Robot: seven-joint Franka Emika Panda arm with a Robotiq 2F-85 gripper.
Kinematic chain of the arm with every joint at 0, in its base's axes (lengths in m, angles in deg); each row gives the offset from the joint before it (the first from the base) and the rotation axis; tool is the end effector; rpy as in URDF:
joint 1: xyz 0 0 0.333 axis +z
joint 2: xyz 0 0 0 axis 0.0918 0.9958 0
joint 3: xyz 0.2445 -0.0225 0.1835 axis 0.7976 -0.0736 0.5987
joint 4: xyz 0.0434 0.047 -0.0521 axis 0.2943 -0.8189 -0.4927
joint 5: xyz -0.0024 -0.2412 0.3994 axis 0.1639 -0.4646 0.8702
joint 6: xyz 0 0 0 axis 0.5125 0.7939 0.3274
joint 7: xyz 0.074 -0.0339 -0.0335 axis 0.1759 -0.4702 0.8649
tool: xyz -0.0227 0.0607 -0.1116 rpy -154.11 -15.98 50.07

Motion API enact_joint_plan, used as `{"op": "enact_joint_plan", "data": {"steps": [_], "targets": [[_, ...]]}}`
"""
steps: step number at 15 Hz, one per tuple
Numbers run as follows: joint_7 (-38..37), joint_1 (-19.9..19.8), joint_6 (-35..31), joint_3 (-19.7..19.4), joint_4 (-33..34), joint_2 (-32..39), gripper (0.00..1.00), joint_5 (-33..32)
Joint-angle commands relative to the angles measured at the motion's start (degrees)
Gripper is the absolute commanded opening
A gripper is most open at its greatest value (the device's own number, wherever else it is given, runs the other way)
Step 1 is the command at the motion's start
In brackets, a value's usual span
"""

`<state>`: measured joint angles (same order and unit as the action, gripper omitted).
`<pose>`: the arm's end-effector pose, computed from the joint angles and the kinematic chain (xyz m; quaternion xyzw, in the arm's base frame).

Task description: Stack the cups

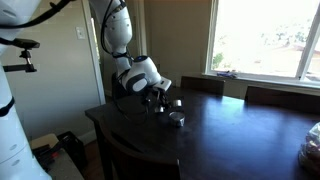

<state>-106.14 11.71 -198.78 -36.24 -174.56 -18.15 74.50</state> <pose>0.5928 0.0322 0.0620 -0.8898 0.3513 -0.2788 0.0850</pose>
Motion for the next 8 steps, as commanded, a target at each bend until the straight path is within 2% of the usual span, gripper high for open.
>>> {"op": "enact_joint_plan", "data": {"steps": [1,2,3,8], "targets": [[-1.97,-3.04,0.1,2.41,-5.52,-5.04,0.04,1.07],[-2.14,-3.65,0.09,2.69,-6.12,-5.24,0.04,0.98],[-0.73,-1.37,0.14,0.68,-1.61,-1.3,0.03,0.56],[-0.75,-1.38,0.16,0.67,-1.22,-0.65,0.05,0.54]]}}
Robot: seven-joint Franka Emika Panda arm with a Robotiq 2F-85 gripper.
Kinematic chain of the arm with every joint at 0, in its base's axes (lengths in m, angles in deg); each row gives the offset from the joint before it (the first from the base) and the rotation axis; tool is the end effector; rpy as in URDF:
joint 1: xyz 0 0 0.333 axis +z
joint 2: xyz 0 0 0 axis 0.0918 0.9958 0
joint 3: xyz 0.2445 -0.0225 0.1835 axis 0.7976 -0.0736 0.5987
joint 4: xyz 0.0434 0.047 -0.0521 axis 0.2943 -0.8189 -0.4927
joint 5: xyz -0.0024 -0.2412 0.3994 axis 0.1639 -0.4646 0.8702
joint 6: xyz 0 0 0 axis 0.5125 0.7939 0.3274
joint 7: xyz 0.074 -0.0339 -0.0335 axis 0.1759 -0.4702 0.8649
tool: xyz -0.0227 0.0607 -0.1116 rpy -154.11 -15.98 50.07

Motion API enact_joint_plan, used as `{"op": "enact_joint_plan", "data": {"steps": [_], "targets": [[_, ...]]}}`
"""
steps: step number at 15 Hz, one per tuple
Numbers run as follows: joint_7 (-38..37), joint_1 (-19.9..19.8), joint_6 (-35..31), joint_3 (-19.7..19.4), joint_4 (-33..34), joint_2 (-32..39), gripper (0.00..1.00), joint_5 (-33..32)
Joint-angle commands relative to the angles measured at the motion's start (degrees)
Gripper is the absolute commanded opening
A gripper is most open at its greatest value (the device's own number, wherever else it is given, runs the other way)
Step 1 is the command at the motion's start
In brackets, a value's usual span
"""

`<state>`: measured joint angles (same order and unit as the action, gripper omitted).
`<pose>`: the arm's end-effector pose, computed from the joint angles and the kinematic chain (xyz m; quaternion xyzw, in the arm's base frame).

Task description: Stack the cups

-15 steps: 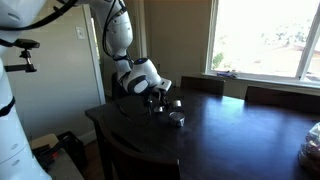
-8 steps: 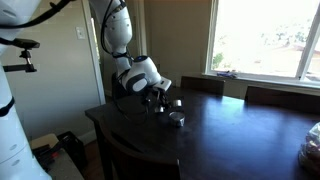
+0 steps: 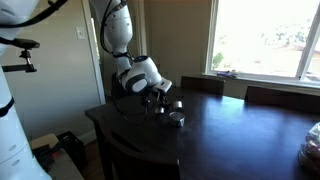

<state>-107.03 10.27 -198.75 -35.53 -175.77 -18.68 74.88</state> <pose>0.5853 0.0236 0.0598 -0.8847 0.3689 -0.2718 0.0851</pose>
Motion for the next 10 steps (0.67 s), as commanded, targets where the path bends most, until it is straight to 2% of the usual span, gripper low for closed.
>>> {"op": "enact_joint_plan", "data": {"steps": [1,4,10], "targets": [[0.13,0.07,0.13,-0.04,0.08,-0.01,0.05,0.17],[0.13,0.07,0.13,-0.04,0.17,0.14,0.03,0.17],[-0.49,3.46,0.0,-5.15,1.96,-0.49,0.03,4.63]]}}
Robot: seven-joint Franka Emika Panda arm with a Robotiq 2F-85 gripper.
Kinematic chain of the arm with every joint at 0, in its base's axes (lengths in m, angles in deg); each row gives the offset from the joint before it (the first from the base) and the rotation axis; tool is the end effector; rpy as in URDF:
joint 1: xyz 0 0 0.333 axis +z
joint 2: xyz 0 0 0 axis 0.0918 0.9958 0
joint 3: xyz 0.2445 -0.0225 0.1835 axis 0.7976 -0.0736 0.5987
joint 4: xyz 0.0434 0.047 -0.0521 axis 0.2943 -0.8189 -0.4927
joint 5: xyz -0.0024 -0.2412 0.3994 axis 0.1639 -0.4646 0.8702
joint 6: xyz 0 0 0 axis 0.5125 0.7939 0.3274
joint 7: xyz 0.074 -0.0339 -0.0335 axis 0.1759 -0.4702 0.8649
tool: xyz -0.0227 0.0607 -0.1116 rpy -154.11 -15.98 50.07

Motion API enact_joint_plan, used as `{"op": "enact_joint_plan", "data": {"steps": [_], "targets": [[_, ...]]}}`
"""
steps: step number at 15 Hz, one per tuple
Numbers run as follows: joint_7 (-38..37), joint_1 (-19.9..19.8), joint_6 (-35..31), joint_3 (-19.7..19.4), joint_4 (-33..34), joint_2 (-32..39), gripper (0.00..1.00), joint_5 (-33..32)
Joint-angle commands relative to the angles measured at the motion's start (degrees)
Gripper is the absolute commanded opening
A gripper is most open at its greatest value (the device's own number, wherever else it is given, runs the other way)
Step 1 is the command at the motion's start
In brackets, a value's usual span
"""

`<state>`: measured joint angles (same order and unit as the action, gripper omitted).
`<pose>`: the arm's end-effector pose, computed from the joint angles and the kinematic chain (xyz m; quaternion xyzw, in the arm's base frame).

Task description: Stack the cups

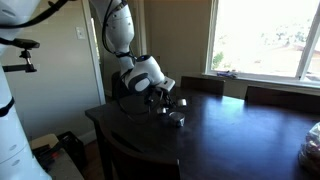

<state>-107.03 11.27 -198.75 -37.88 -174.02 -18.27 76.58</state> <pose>0.5974 0.0057 0.0666 -0.8734 0.3861 -0.2865 0.0781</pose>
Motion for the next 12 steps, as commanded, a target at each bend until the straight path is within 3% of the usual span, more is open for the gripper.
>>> {"op": "enact_joint_plan", "data": {"steps": [1,7,12], "targets": [[-0.84,2.47,0.0,-2.99,0.55,-0.44,0.03,3.66],[-1.81,-0.52,0.11,2.09,3.47,3.15,0.03,2.33],[-2.76,0.95,0.04,1.07,5.88,3.86,0.03,4.4]]}}
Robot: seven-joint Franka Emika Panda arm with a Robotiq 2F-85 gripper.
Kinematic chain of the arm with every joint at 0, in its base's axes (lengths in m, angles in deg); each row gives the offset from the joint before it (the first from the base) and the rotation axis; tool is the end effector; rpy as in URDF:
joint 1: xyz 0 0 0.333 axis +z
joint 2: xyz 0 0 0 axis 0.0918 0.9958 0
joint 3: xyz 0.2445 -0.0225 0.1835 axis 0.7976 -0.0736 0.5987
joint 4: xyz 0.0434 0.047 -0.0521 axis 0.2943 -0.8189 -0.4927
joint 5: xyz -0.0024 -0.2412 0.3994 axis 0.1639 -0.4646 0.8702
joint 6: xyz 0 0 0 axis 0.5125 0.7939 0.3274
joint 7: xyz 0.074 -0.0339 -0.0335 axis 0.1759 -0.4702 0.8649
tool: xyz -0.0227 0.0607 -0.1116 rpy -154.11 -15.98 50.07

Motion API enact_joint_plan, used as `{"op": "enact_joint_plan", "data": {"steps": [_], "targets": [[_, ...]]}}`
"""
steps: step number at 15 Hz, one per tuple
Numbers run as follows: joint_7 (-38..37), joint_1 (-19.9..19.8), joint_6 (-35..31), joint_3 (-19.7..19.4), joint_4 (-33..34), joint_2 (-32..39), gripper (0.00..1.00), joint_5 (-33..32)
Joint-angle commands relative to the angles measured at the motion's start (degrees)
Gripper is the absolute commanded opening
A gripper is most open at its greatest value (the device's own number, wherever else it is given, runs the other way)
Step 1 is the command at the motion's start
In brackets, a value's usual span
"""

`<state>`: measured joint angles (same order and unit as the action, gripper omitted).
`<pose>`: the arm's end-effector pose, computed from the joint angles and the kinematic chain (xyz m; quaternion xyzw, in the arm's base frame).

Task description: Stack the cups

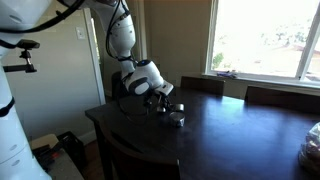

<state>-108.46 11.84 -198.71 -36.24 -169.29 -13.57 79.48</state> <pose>0.6101 0.0265 0.0442 -0.8644 0.4089 -0.2775 0.0932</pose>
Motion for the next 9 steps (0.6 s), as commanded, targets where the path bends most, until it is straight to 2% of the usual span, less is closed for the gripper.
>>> {"op": "enact_joint_plan", "data": {"steps": [1,3,4,5,9], "targets": [[-1.41,0.36,-0.01,-0.71,1.28,-1.37,0.03,1.74],[-1.32,0.08,-0.03,-0.7,1.43,-3.06,0.03,2.43],[-5.4,1.17,-0.04,-2.55,0.53,-3.78,0.03,-0.97],[-1.59,-0.04,-0.04,-0.85,0.52,-4.15,0.03,2.59],[-1.1,0.31,-0.04,-1.71,-0.68,-4.79,0.03,3.43]]}}
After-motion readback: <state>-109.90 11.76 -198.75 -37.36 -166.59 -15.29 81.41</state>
